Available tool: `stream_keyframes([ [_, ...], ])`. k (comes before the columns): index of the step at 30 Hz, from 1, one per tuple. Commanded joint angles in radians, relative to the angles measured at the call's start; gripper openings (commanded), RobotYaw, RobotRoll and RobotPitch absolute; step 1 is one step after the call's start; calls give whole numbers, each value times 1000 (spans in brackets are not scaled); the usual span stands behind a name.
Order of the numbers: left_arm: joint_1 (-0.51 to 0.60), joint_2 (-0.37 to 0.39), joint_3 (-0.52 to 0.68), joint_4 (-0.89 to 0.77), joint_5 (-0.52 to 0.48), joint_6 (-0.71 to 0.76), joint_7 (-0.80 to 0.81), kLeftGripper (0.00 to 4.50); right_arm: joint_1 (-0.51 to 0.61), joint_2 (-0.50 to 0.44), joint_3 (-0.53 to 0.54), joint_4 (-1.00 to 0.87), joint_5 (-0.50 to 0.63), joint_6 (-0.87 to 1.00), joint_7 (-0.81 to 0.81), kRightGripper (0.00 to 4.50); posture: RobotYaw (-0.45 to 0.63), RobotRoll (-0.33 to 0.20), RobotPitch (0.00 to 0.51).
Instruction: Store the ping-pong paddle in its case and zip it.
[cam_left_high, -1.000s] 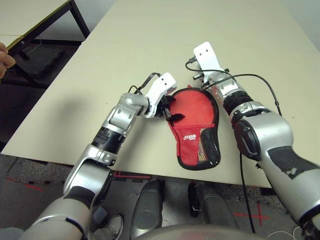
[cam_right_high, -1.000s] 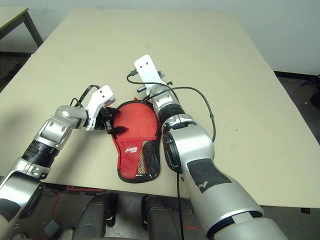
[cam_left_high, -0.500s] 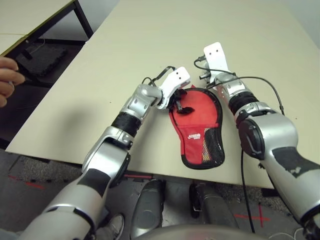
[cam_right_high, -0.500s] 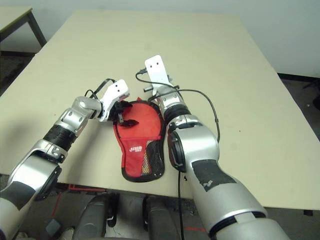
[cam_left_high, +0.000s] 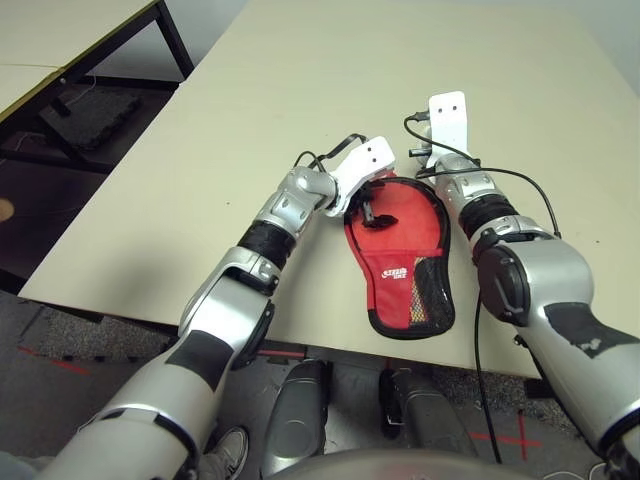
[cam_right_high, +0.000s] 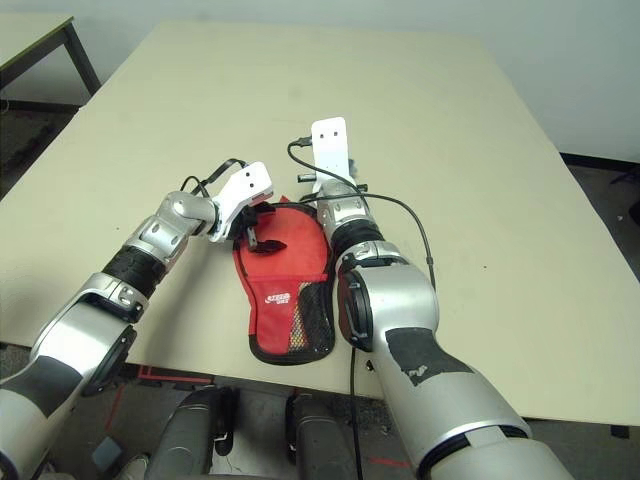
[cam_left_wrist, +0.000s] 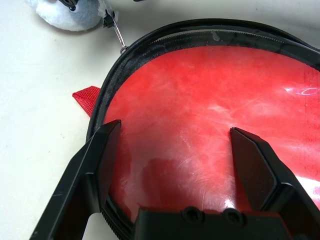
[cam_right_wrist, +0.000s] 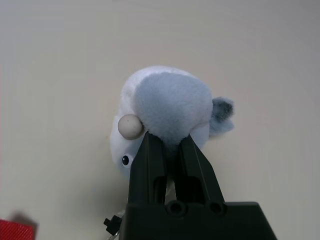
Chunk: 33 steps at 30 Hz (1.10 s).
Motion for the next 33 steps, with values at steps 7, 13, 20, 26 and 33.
stream_keyframes([
  [7, 59, -8, -80, 105, 79, 18, -21, 4500, 159, -53, 8, -210, -5, 60, -72, 69, 31, 0, 165],
  [13, 46, -13, -75, 123, 80, 3, -20, 4500, 261, -79, 24, -436, -14, 176, -55, 65, 10, 0, 163],
  [20, 39, -18, -65, 130, 73, -13, -23, 4500, 395, -98, 22, -789, -1, 405, 3, 64, 4, 0, 158],
  [26, 37, -19, -52, 129, 65, -13, -21, 4500, 496, -153, 26, -1110, 19, 673, 97, 64, -1, 0, 158],
  [33, 35, -20, -48, 129, 62, -11, -28, 4500, 635, -223, 49, -1421, 30, 921, 198, 63, -17, 0, 169],
])
